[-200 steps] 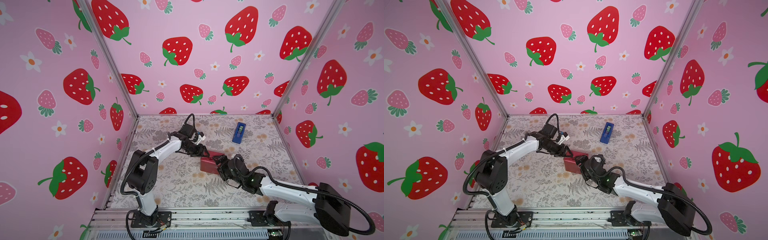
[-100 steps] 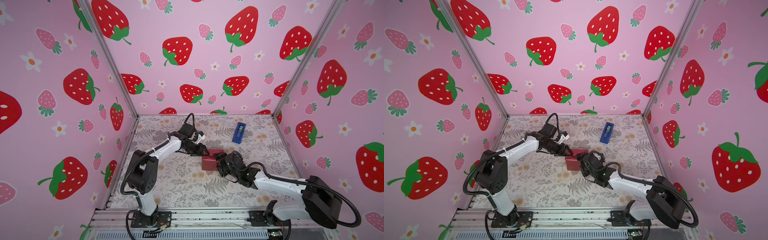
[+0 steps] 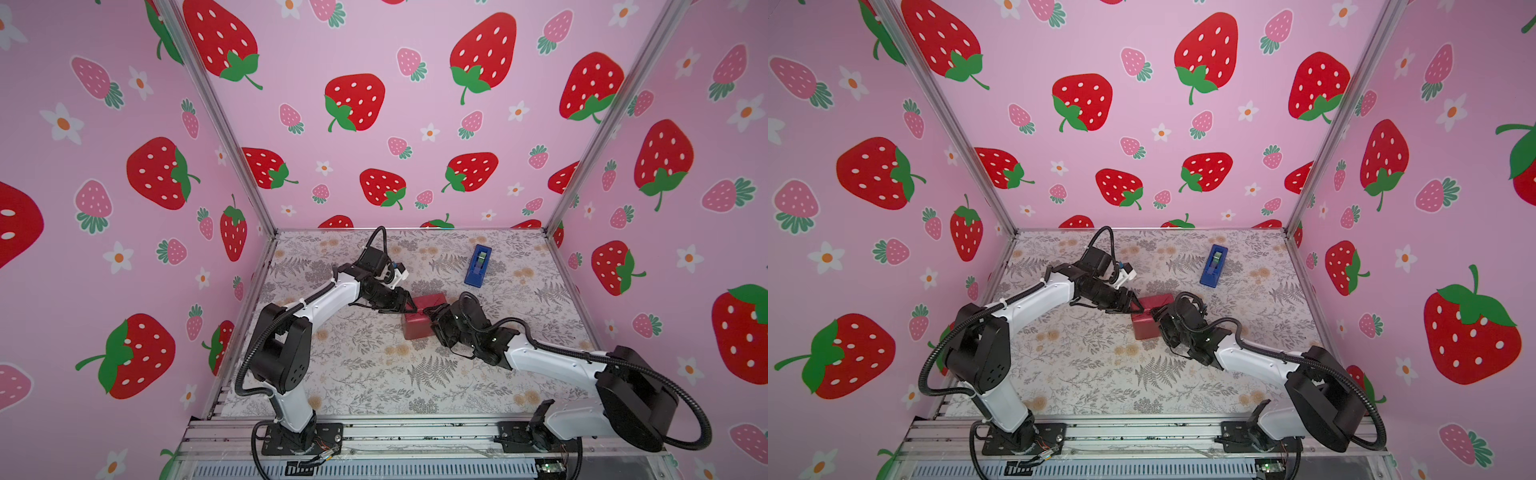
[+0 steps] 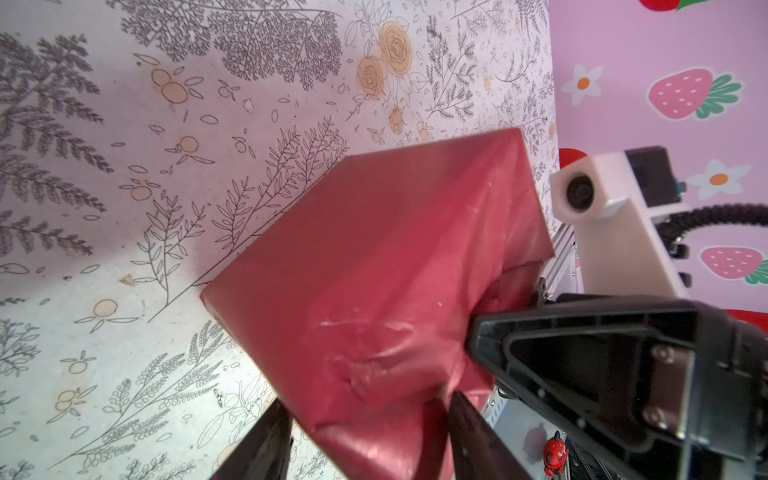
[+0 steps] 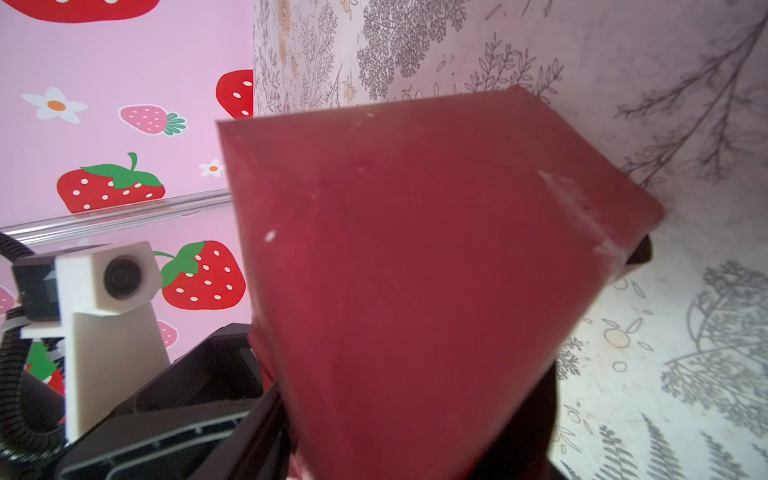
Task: Wrap the gift box in paper
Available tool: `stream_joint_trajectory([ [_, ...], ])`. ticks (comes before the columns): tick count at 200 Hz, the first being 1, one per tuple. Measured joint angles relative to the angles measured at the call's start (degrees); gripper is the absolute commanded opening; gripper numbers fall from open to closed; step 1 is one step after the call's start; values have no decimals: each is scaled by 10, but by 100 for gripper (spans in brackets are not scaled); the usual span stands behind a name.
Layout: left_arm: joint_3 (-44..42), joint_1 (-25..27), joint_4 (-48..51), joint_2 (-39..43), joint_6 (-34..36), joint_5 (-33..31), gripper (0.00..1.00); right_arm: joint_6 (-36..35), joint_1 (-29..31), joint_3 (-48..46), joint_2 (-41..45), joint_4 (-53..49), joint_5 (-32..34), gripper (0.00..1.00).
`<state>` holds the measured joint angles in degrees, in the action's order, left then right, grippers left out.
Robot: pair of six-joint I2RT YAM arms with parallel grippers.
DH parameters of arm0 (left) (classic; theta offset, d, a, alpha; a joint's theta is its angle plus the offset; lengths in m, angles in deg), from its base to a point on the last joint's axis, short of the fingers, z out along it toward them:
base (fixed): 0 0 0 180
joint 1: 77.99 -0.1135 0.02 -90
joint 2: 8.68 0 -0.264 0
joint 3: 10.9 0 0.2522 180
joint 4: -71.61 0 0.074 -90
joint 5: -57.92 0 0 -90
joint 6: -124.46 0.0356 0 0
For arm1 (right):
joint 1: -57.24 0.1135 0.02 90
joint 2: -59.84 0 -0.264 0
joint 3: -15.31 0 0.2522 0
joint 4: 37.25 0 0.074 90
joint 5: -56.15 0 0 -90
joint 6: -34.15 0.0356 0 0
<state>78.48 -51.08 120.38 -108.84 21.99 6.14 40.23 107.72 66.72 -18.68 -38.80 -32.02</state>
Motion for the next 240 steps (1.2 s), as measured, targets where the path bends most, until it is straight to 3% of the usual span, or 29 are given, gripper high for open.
stream_joint_trajectory([
  [71, 71, -10, 40, 5, 14, -31, 65, -225, -40, 52, -18, -65, -40, 58],
  [141, 68, -12, 41, -49, 23, -21, 62, -454, -67, 129, -81, -110, -144, 52],
  [185, -7, -13, 13, 14, -7, -34, 62, -575, -68, 200, -120, -182, -200, 47],
  [240, -113, -17, -30, 153, -75, -89, 63, -616, -52, 200, -122, -212, -290, 47],
])
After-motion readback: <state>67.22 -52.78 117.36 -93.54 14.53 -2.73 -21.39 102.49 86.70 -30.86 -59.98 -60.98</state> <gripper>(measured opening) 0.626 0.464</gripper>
